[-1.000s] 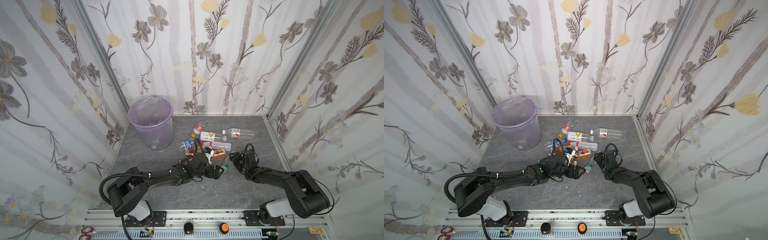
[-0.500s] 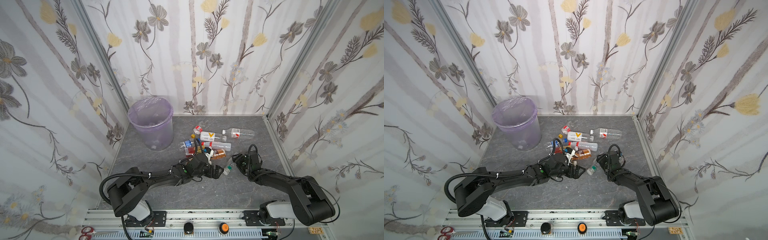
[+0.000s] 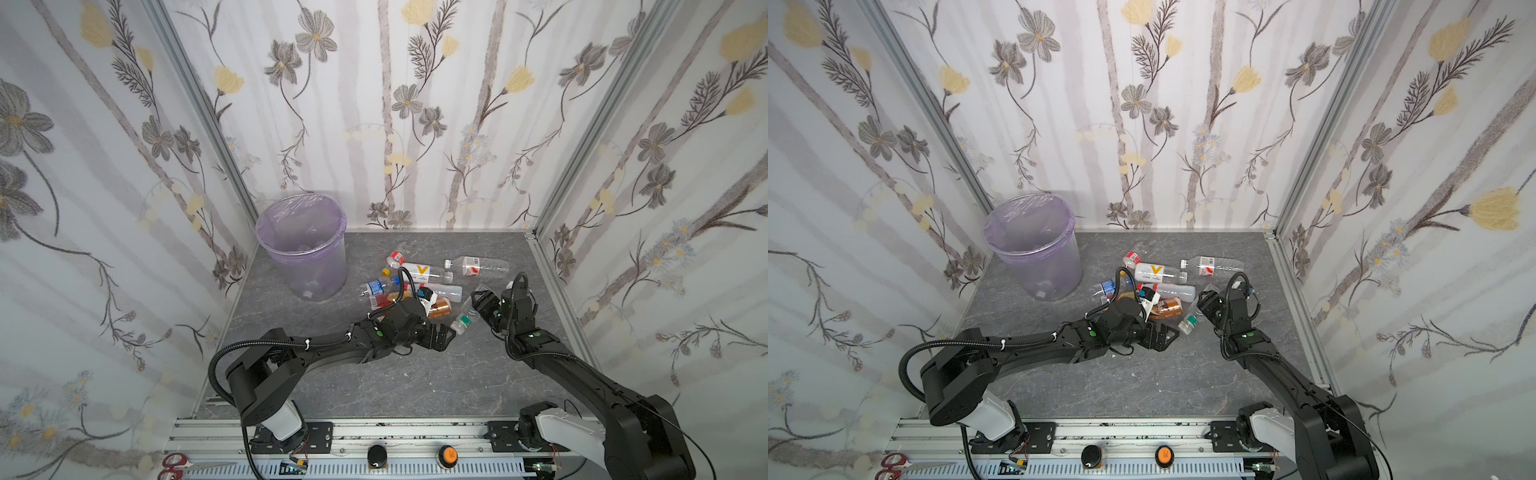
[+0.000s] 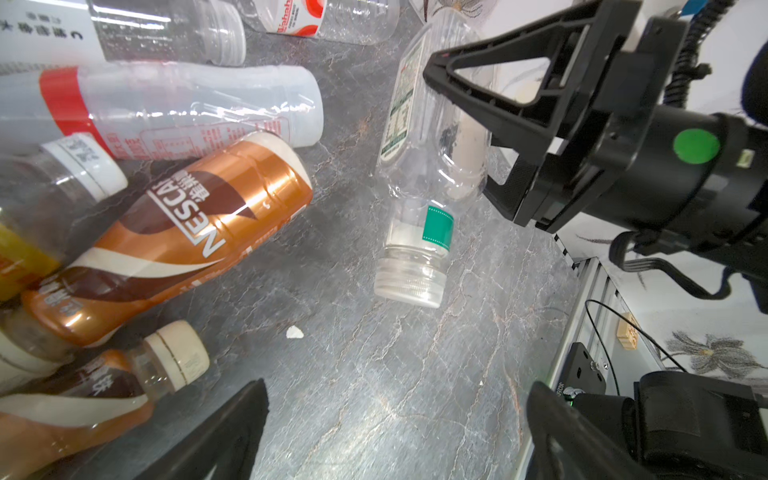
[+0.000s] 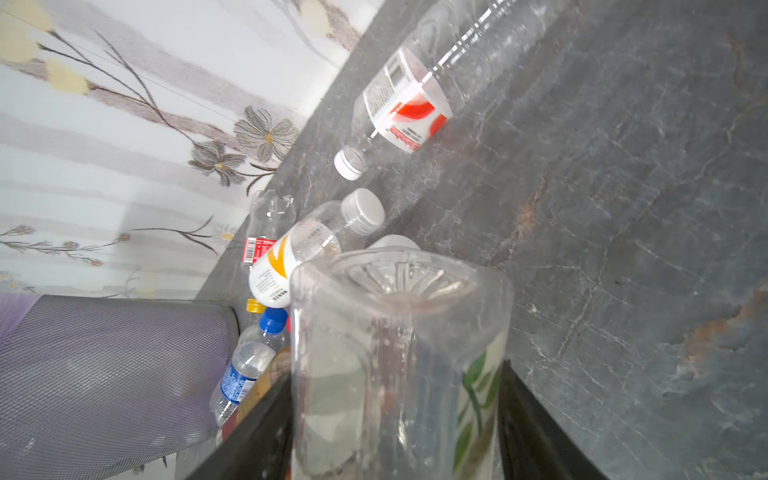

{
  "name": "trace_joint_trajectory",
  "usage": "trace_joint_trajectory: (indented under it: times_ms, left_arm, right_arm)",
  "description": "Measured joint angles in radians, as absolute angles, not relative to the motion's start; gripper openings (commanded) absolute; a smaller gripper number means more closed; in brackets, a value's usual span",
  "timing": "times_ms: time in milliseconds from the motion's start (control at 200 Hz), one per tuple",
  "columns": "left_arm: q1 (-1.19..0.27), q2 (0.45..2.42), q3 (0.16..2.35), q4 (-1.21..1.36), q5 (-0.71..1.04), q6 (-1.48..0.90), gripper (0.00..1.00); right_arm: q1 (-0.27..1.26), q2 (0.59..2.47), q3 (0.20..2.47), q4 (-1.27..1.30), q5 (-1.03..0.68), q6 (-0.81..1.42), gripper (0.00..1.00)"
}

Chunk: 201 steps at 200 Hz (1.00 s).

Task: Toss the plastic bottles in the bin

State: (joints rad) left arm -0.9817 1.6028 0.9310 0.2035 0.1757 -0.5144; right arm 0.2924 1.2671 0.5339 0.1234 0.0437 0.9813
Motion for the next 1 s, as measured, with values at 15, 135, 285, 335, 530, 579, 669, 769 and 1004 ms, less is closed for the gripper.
trace_joint_trajectory:
  times_ms: [15, 135, 285, 335, 530, 579, 669, 769, 1004]
  left_arm:
    - [-0.982, 1.605, 0.935, 0.204, 0.175, -0.512, 1.0]
    - [-0.981, 1.63, 0.979, 0.192, 0.157, -0.499, 1.0]
    - [-0.976, 1.669, 1.032, 0.165, 0.139, -0.482, 1.0]
    - [-0.972, 1.681, 1.048, 0.153, 0.135, -0.475, 1.0]
    - [-0.957, 1.707, 1.11, 0.131, 0.127, -0.459, 1.0]
    - [-0.955, 1.711, 1.122, 0.13, 0.127, -0.451, 0.99]
    - [-0.955, 1.723, 1.143, 0.125, 0.128, -0.451, 0.98]
    - [-0.955, 1.734, 1.158, 0.122, 0.135, -0.451, 0.96]
    - [-0.957, 1.758, 1.185, 0.115, 0.151, -0.451, 0.94]
  right_arm:
    - [0.292, 1.262, 0.539, 0.123, 0.045, 0.981, 0.5]
    - [0.294, 1.23, 0.569, 0.117, 0.056, 0.955, 0.49]
    - [0.304, 1.208, 0.594, 0.109, 0.054, 0.936, 0.49]
    - [0.311, 1.2, 0.6, 0.107, 0.054, 0.932, 0.49]
    - [0.344, 1.188, 0.62, 0.097, 0.051, 0.913, 0.49]
    - [0.35, 1.185, 0.621, 0.097, 0.051, 0.911, 0.49]
    - [0.356, 1.182, 0.622, 0.094, 0.051, 0.911, 0.49]
    - [0.361, 1.179, 0.626, 0.095, 0.051, 0.907, 0.49]
    - [0.372, 1.186, 0.638, 0.096, 0.051, 0.907, 0.49]
